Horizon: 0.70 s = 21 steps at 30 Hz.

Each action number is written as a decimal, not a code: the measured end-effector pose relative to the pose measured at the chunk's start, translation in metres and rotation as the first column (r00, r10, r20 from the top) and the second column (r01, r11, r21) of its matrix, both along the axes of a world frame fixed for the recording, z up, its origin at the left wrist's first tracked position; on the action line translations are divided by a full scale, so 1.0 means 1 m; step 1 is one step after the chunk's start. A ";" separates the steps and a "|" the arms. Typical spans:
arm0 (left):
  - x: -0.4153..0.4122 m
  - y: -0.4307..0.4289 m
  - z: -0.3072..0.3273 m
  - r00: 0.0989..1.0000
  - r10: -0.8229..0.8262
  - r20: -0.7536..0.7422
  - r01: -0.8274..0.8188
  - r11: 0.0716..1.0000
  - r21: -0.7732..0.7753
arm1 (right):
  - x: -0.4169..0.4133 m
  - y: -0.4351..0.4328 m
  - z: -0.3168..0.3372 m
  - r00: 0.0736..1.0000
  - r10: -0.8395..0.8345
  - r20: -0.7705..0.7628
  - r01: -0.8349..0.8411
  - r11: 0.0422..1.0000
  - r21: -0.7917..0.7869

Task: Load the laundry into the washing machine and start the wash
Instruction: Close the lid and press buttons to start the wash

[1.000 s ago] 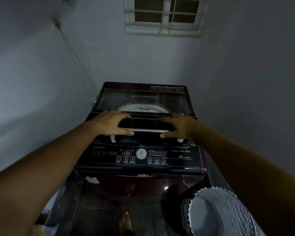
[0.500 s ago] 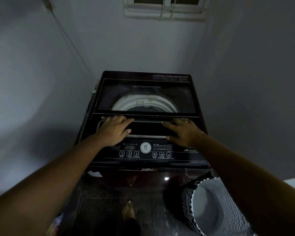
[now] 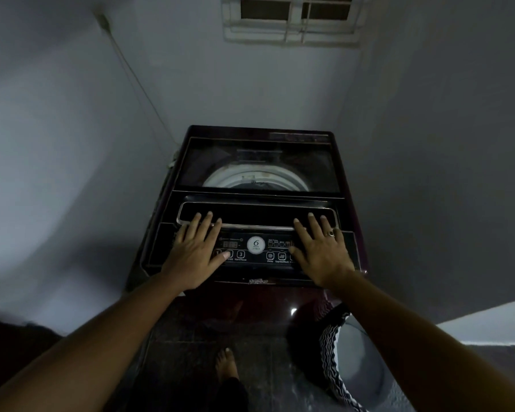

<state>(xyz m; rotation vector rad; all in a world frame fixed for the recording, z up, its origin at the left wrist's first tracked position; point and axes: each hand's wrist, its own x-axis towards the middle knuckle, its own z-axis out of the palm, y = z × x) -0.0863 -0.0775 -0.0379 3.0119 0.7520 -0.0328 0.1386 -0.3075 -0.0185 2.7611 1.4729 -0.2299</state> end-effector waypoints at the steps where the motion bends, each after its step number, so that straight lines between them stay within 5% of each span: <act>1: -0.005 -0.005 -0.001 1.000 0.010 -0.006 -0.010 1.000 -0.004 | -0.003 -0.008 -0.003 1.000 0.008 0.018 -0.008 1.000 0.003; 21: -0.020 -0.011 0.011 0.994 0.013 -0.108 -0.016 0.999 -0.033 | -0.004 -0.022 0.002 1.000 0.006 -0.027 -0.007 0.999 -0.046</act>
